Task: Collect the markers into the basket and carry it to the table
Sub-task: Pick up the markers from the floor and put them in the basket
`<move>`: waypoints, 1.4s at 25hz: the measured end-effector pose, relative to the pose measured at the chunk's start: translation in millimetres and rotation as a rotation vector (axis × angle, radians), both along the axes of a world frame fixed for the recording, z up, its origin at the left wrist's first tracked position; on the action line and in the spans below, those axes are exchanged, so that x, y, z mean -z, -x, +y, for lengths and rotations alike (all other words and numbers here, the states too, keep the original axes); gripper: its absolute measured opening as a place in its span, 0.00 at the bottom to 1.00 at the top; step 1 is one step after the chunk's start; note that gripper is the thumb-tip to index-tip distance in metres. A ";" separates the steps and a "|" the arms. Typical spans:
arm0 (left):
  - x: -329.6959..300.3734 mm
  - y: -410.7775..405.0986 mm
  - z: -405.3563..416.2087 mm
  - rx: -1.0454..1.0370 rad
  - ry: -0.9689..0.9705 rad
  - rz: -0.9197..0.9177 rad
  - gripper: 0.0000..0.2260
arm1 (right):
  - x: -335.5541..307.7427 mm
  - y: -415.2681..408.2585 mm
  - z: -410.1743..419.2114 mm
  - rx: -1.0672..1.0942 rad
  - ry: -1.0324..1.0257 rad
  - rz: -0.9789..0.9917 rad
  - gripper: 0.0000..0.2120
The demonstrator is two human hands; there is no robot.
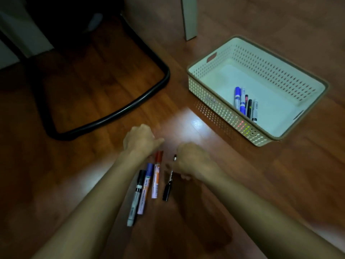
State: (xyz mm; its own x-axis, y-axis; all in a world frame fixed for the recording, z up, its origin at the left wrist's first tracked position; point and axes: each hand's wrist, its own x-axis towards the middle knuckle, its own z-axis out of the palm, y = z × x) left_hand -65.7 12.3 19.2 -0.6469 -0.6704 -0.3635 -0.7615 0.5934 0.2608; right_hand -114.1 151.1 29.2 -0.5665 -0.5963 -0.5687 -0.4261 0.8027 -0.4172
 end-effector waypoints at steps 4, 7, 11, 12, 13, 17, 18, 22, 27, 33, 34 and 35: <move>19.3 -25.6 2.1 0.019 -0.063 -0.158 0.17 | 22.4 -24.6 -4.6 -0.036 -0.137 -0.013 0.09; 22.8 -26.9 3.7 0.033 -0.060 -0.155 0.15 | 31.5 -22.5 0.5 0.020 -0.095 0.075 0.20; 9.5 -12.1 10.5 0.068 -0.027 -0.097 0.14 | 20.4 2.9 15.2 0.146 0.050 0.103 0.17; 1.3 -4.4 10.8 0.067 -0.022 -0.074 0.12 | 11.8 12.8 19.6 0.194 0.093 0.111 0.14; -7.5 10.1 14.5 0.084 -0.023 -0.040 0.12 | -1.5 25.6 29.0 0.250 0.136 0.125 0.12; -51.9 85.1 36.0 0.169 -0.047 0.226 0.14 | -58.2 86.9 70.5 0.464 0.337 0.248 0.13; -62.6 106.3 44.5 0.197 -0.037 0.300 0.15 | -67.9 103.5 81.6 0.541 0.379 0.292 0.12; -92.7 187.0 83.6 0.342 -0.021 0.379 0.13 | -74.2 162.2 116.9 0.681 0.272 0.390 0.11; -74.4 246.4 118.6 0.379 -0.052 0.270 0.16 | -45.7 191.5 134.1 0.704 0.101 0.410 0.13; -57.9 251.5 117.2 0.469 0.078 0.213 0.21 | -36.6 188.1 132.9 0.685 0.103 0.352 0.16; -58.1 247.9 111.6 0.451 0.088 0.237 0.22 | -38.1 184.7 129.4 0.677 0.129 0.343 0.16; -59.5 243.1 105.1 0.418 0.092 0.271 0.21 | -40.5 180.6 124.5 0.665 0.161 0.338 0.17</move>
